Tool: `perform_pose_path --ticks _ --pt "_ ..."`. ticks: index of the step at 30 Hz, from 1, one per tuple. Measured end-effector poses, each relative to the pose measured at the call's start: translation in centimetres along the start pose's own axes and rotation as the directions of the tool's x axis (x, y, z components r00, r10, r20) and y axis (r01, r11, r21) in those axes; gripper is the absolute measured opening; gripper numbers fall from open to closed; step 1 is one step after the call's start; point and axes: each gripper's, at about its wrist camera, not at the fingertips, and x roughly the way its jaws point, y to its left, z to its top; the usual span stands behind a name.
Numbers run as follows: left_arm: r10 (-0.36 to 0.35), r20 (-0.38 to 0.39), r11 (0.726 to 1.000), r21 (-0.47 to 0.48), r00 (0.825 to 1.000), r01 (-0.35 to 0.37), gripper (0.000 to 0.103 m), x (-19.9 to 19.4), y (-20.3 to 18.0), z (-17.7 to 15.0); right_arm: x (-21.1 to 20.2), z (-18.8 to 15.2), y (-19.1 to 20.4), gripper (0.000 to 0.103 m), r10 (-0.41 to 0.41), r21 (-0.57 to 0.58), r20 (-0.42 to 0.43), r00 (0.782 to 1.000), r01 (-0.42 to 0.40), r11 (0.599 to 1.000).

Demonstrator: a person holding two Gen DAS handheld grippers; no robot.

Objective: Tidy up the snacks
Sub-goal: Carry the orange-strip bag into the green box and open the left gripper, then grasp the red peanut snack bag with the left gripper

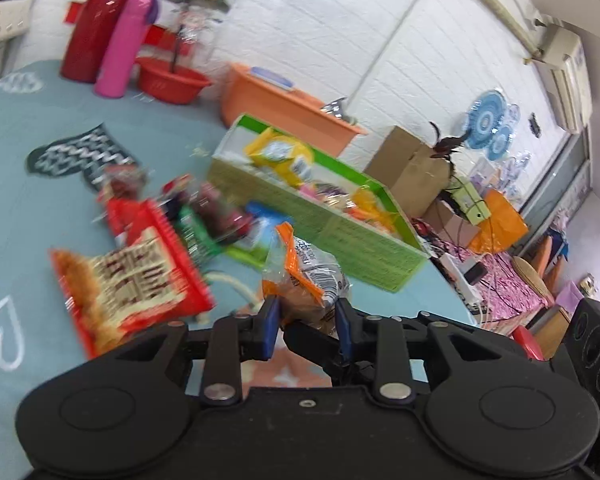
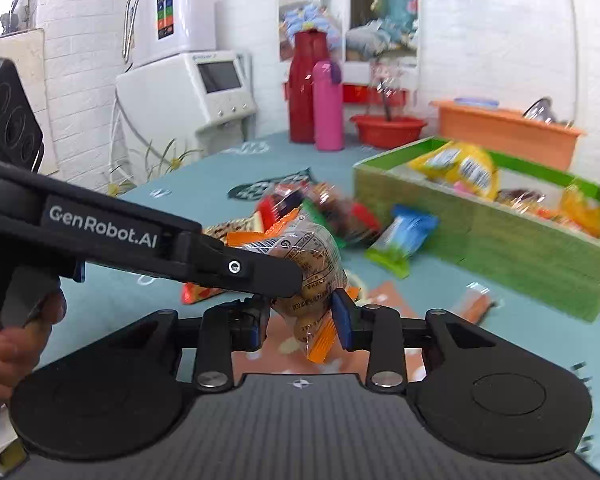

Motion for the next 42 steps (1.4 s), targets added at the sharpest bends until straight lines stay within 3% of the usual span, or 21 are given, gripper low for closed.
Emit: perform_pose_path --ticks 7,15,23,24,25,26,27,28,29,33,42 --pt "-0.074 0.013 0.991 0.113 0.997 0.072 0.052 4.1 -4.2 3.6 -1.4 1.8 -4.6 0.059 -0.111 0.03 0.101 0.989 0.108 0.994" --pt "-0.141 0.012 0.98 0.14 0.99 0.138 0.052 9.8 -5.8 7.8 -0.4 4.1 -9.4 0.059 -0.226 0.025 0.166 0.96 0.225 0.974" --pt "-0.118 -0.016 0.983 0.142 0.993 0.119 0.052 14.7 -5.0 9.2 2.6 4.7 -13.1 0.059 -0.271 0.055 0.153 0.95 0.265 0.963" --pt "-0.102 -0.022 0.985 0.137 0.995 0.104 0.065 15.3 -4.7 9.1 3.2 4.5 -13.5 0.06 -0.267 0.066 0.14 0.953 0.26 0.963" --pt "-0.079 -0.024 0.987 0.138 0.997 0.082 0.096 15.8 -4.3 9.0 3.8 4.3 -13.9 0.061 -0.261 0.074 0.125 0.957 0.253 0.965" --pt "-0.053 -0.023 0.988 0.141 0.998 0.055 0.103 16.1 -4.0 8.8 4.4 4.1 -14.1 0.069 -0.257 0.077 0.111 0.96 0.249 0.965" --pt "-0.023 -0.014 0.989 0.144 1.0 0.025 0.103 16.1 -3.7 8.5 4.8 3.8 -14.2 0.076 -0.255 0.075 0.093 0.962 0.249 0.966" --pt "0.003 0.001 0.989 0.147 1.0 -0.003 0.103 15.9 -3.5 8.2 5.0 3.6 -14.1 0.095 -0.261 0.076 0.078 0.962 0.255 0.964" --pt "0.016 0.015 0.989 0.149 1.0 -0.018 0.103 15.6 -3.3 7.9 4.9 3.3 -14.1 0.103 -0.263 0.077 0.079 0.962 0.257 0.963" --pt "0.006 0.016 0.99 0.141 1.0 -0.008 0.103 14.0 -3.1 7.9 3.7 2.9 -14.3 0.103 -0.284 0.107 0.1 0.954 0.273 0.956" --pt "0.052 0.088 0.988 0.138 0.995 -0.064 0.103 6.3 -4.3 7.1 -1.6 3.7 -11.1 0.103 -0.219 0.115 0.189 0.957 0.2 0.973"
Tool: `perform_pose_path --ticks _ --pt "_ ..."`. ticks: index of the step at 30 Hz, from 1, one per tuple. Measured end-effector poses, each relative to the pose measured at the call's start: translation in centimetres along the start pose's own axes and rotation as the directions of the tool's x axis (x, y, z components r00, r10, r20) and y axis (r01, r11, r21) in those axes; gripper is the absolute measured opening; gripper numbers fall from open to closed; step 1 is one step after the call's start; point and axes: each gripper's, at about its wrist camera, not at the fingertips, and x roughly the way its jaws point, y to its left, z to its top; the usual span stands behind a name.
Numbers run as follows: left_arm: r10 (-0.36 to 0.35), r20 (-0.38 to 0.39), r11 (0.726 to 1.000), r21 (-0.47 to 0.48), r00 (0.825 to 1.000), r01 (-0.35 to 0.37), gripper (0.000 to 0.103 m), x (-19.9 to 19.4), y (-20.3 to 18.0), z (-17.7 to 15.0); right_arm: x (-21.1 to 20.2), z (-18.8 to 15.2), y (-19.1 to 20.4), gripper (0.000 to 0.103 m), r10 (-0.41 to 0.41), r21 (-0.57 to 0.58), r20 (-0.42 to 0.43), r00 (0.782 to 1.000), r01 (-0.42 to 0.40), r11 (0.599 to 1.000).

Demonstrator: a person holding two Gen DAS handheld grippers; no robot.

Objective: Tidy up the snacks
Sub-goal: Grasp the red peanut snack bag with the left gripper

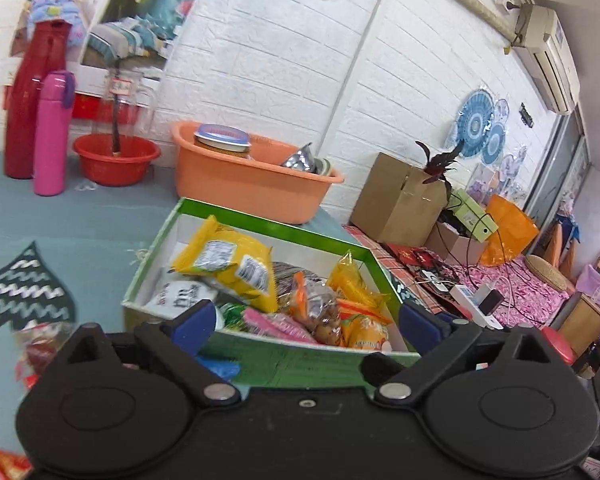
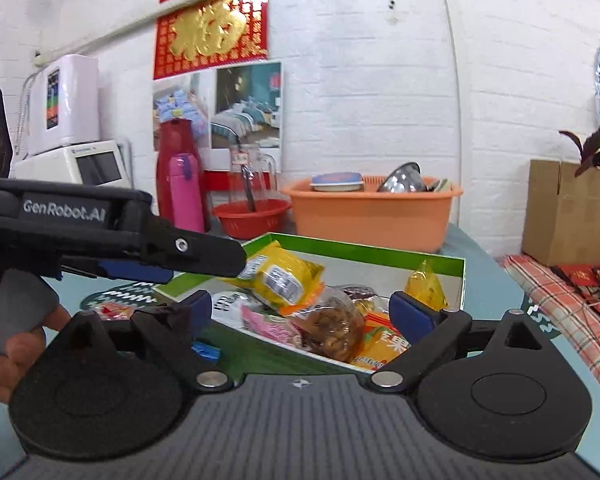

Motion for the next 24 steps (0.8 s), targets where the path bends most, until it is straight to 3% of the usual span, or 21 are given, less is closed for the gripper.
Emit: perform_pose_path --ticks 5,8,16,20,24 --pt "0.065 0.034 0.997 -0.053 0.997 -0.064 0.103 -4.8 1.4 -2.1 -2.5 -0.6 1.2 0.103 0.07 0.057 -0.002 0.998 -0.07 0.996" --pt "0.114 0.038 0.99 -0.087 0.993 -0.111 0.103 -7.0 2.7 -4.1 -2.9 -1.4 2.1 0.103 0.11 0.073 -0.045 0.993 -0.107 0.992" --pt "0.289 -0.028 0.946 -0.147 0.957 -0.29 0.103 -9.7 7.4 -8.3 -2.2 -3.4 4.9 0.103 0.175 0.065 -0.148 0.973 -0.167 0.984" --pt "0.287 0.01 0.948 -0.144 0.958 -0.283 0.103 -9.7 9.2 -7.5 -1.9 -3.8 6.4 0.103 0.206 0.049 -0.176 0.963 -0.2 0.978" --pt "0.23 -0.01 0.964 -0.136 0.973 -0.229 0.103 -7.7 11.4 -5.8 -1.9 -4.0 7.5 0.103 0.224 0.028 -0.194 0.955 -0.223 0.974"
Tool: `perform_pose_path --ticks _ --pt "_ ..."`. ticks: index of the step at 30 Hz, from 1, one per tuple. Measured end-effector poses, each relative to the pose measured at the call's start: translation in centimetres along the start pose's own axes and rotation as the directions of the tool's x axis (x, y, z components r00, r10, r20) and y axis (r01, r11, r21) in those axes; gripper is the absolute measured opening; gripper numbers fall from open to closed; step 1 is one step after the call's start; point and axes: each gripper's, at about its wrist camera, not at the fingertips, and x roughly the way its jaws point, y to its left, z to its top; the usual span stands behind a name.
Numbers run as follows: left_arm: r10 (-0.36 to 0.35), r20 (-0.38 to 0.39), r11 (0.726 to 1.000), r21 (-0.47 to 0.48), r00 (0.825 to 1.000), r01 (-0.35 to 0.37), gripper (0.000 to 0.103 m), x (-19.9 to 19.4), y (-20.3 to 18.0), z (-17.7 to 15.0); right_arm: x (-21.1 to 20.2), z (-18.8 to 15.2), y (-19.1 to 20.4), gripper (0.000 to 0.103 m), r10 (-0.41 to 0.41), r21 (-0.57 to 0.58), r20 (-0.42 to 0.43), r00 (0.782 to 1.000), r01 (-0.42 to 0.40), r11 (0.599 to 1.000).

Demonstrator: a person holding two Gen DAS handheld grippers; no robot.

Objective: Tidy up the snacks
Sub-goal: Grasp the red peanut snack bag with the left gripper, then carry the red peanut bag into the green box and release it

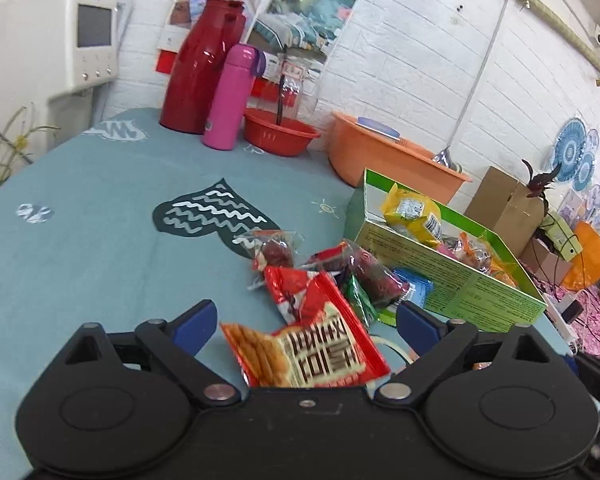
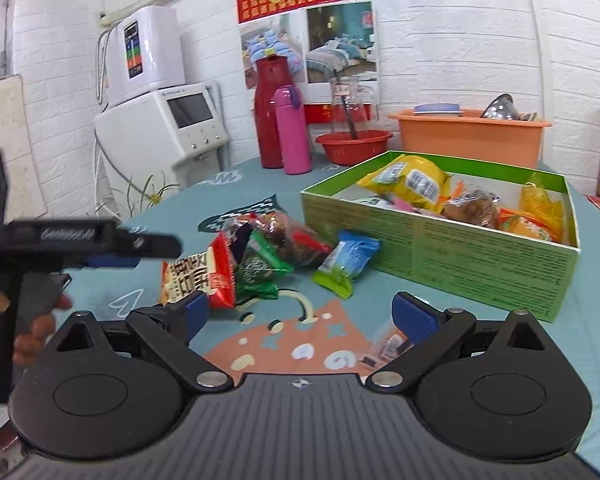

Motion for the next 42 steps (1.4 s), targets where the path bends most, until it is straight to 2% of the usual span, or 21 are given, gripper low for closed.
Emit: perform_pose_path --ticks 2,5,7,9,11,13,17,20,22,25,30,31,32,33,34,38,42 --pt "-0.05 -0.053 0.999 -0.015 0.997 0.049 0.103 1.3 0.8 0.2 0.2 -0.2 0.4 0.103 0.005 -0.008 -0.013 1.0 -0.005 1.0" --pt "-0.075 -0.124 0.996 -0.051 0.99 0.069 0.101 1.9 1.3 -0.7 0.5 -0.4 0.8 0.103 0.014 -0.007 -0.032 0.999 -0.015 1.0" --pt "-0.145 -0.138 0.987 -0.091 0.98 0.133 0.101 1.2 1.1 -1.9 0.8 -0.6 1.1 0.103 0.025 -0.005 -0.049 0.998 -0.026 1.0" --pt "-0.219 -0.167 0.974 -0.098 0.961 0.205 0.102 0.2 0.3 -3.2 1.3 -0.8 1.5 0.103 0.048 -0.004 -0.071 0.996 -0.048 0.999" --pt "-0.255 -0.163 0.966 -0.089 0.953 0.243 0.103 -0.7 -0.5 -3.9 1.9 -1.0 1.8 0.103 0.065 -0.005 -0.096 0.993 -0.065 0.998" --pt "-0.247 -0.156 0.968 -0.084 0.956 0.237 0.103 -1.3 -0.7 -4.0 2.1 -1.3 2.2 0.103 0.075 -0.006 -0.112 0.991 -0.076 0.997" --pt "-0.169 -0.118 0.982 -0.102 0.979 0.158 0.103 -0.9 0.4 -2.9 2.3 -1.5 2.4 0.103 0.07 -0.012 -0.121 0.99 -0.072 0.997" --pt "-0.172 -0.113 0.972 -0.183 0.979 0.15 0.103 -0.2 1.9 -2.7 2.5 -1.3 2.3 0.103 0.062 -0.01 -0.12 0.991 -0.064 0.998" --pt "-0.178 -0.121 0.969 -0.196 0.977 0.152 0.103 0.1 2.4 -3.1 2.8 -1.0 2.4 0.103 0.065 -0.025 -0.123 0.99 -0.069 0.997" --pt "-0.207 -0.116 0.959 -0.218 0.971 0.178 0.091 -0.1 2.8 -3.5 3.9 -0.3 2.4 0.103 0.09 -0.041 -0.129 0.988 -0.096 0.995" --pt "-0.238 -0.124 0.953 -0.22 0.963 0.207 0.076 0.7 2.7 -3.3 6.1 0.5 2.0 0.103 0.142 -0.003 -0.158 0.977 -0.145 0.989" --pt "-0.244 -0.128 0.952 -0.218 0.961 0.213 0.065 0.9 2.6 -3.3 6.4 0.5 1.9 0.103 0.147 0.007 -0.167 0.975 -0.148 0.989" --pt "-0.255 -0.14 0.951 -0.214 0.957 0.222 0.053 1.3 2.4 -3.3 6.6 0.4 1.8 0.092 0.15 0.016 -0.174 0.973 -0.15 0.989" --pt "-0.27 -0.148 0.948 -0.214 0.952 0.235 0.036 1.6 2.2 -3.5 6.8 0.2 1.8 0.081 0.161 0.021 -0.184 0.97 -0.16 0.987" --pt "-0.274 -0.15 0.947 -0.215 0.95 0.24 0.035 1.7 2.0 -3.6 6.8 0.0 1.7 0.062 0.189 0.031 -0.191 0.963 -0.186 0.982" --pt "-0.267 -0.136 0.954 -0.179 0.954 0.241 0.035 1.0 0.3 -3.5 5.5 -0.4 1.9 0.06 0.159 0.012 -0.176 0.972 -0.159 0.987" --pt "-0.297 -0.095 0.949 -0.138 0.95 0.283 0.034 0.0 -1.8 -2.1 3.2 0.5 1.2 0.059 0.144 0.001 -0.109 0.984 -0.145 0.989"
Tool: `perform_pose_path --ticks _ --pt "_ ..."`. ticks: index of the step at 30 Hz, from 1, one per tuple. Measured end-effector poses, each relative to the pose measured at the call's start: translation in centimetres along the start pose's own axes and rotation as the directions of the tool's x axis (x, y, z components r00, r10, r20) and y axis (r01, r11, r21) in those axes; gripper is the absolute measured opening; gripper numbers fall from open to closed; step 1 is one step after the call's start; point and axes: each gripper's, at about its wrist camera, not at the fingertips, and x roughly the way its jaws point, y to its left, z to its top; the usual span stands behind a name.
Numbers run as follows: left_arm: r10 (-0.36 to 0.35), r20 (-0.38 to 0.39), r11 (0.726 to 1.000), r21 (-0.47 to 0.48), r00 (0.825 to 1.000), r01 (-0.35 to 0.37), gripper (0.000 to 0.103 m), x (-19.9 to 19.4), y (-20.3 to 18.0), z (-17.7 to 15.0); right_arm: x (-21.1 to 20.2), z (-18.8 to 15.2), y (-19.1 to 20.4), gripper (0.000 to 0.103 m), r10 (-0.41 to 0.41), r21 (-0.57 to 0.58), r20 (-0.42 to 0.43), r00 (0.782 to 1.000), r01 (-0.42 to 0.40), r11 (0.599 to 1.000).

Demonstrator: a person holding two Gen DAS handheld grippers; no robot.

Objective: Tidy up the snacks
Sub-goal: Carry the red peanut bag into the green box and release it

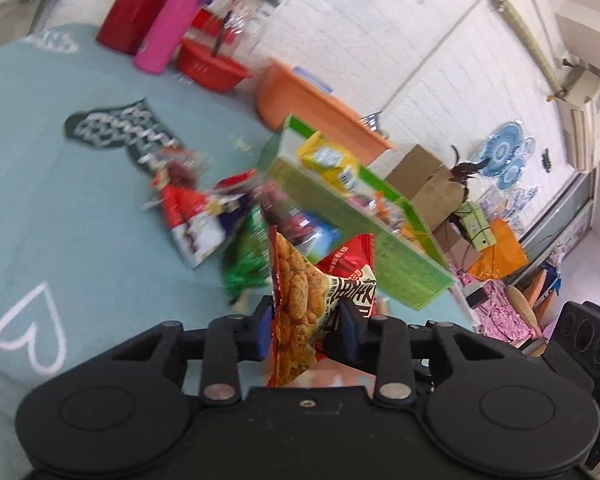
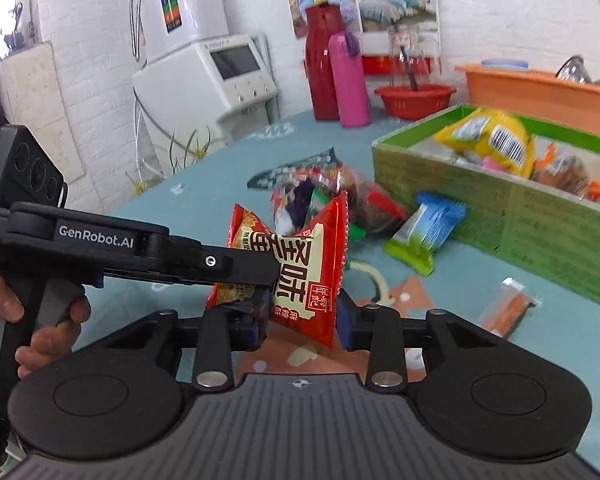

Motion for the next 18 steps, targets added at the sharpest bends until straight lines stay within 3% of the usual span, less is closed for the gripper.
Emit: perform_pose_path --ticks 8,18 --pt "-0.088 0.023 0.988 0.126 0.996 0.084 0.034 3.9 -5.6 4.5 -3.5 3.1 -3.5 0.059 -0.097 0.017 0.157 0.983 0.095 0.995" --pt "-0.192 -0.025 0.965 0.176 0.981 0.194 0.035 12.5 -10.0 10.0 -5.0 6.4 -10.4 0.059 -0.258 0.095 0.273 0.927 0.241 0.966"
